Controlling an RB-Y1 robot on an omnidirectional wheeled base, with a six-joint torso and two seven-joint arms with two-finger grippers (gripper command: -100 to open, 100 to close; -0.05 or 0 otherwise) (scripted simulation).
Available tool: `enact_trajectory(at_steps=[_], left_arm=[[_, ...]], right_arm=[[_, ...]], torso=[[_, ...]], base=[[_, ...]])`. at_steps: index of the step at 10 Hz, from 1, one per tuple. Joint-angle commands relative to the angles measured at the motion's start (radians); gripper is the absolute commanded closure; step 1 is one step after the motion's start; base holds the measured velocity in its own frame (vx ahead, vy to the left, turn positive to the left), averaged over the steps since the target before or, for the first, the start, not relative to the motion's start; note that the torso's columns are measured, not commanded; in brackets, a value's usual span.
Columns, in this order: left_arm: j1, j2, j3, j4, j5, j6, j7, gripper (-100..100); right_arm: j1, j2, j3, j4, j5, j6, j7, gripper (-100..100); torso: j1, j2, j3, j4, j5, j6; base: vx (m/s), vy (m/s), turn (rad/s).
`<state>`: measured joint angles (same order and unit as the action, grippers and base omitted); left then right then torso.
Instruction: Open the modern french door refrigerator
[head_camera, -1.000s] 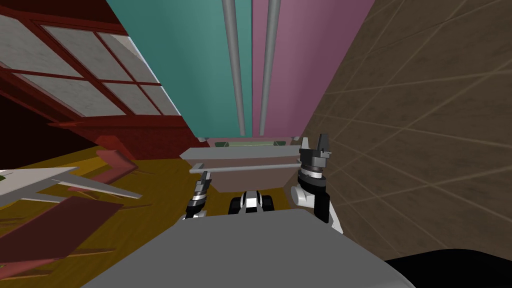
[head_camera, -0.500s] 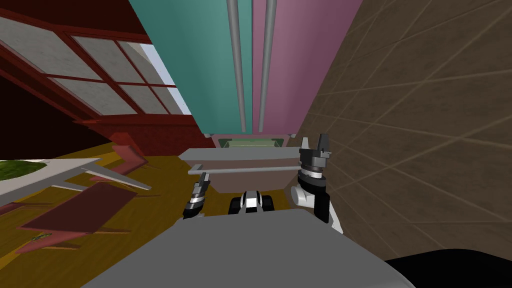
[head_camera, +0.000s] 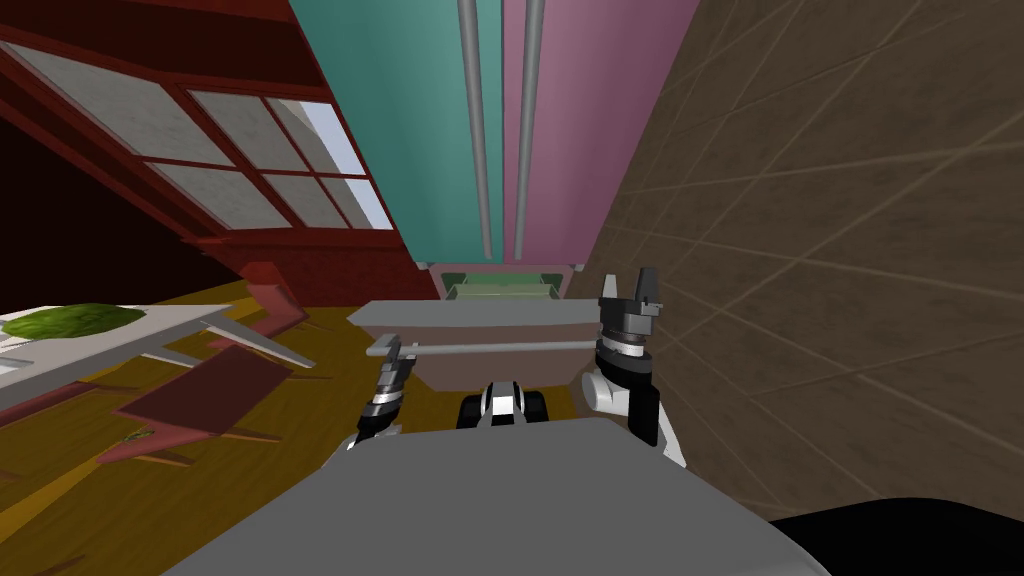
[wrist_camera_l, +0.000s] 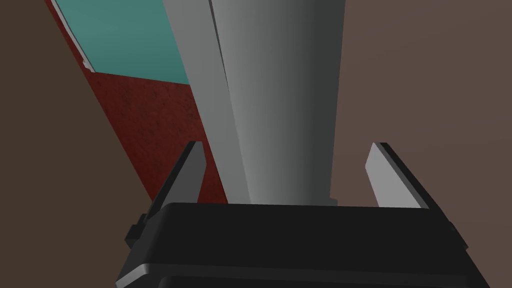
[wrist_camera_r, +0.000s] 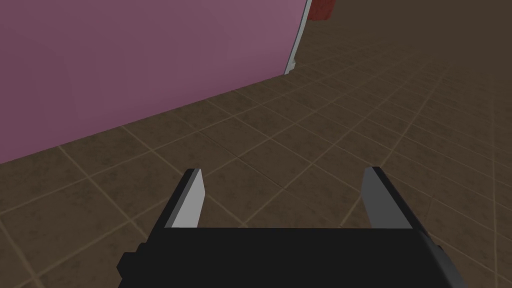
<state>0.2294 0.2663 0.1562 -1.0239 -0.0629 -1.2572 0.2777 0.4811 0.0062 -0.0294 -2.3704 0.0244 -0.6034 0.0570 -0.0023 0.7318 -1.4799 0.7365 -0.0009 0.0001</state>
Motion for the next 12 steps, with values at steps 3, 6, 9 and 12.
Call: enact_trajectory(at_steps=[3, 6, 9, 12], left_arm=[[-0.036, 0.079, 0.026, -0.061, 0.028, 0.111, 0.068, -100], [-0.030, 0.092, 0.030, -0.096, 0.033, 0.151, 0.080, -100], [-0.026, 0.093, 0.031, -0.092, 0.033, 0.160, 0.084, 0], [-0.025, 0.092, 0.030, -0.090, 0.033, 0.162, 0.084, 0]], right_arm=[[0.000, 0.000, 0.000, 0.000, 0.000, 0.000, 0.000, 0], [0.000, 0.000, 0.000, 0.000, 0.000, 0.000, 0.000, 0], [0.000, 0.000, 0.000, 0.000, 0.000, 0.000, 0.000, 0], [0.000, 0.000, 0.000, 0.000, 0.000, 0.000, 0.000, 0]], torso=[[0.003, 0.006, 0.003, 0.002, 0.001, 0.000], [-0.002, 0.011, 0.006, 0.005, -0.003, 0.000], [0.000, 0.007, 0.004, 0.003, -0.001, 0.001], [0.001, 0.007, 0.004, 0.002, 0.000, 0.000]], base=[[-0.041, -0.064, -0.008], [-0.056, -0.068, 0.002], [0.000, 0.000, 0.000], [0.000, 0.000, 0.000]])
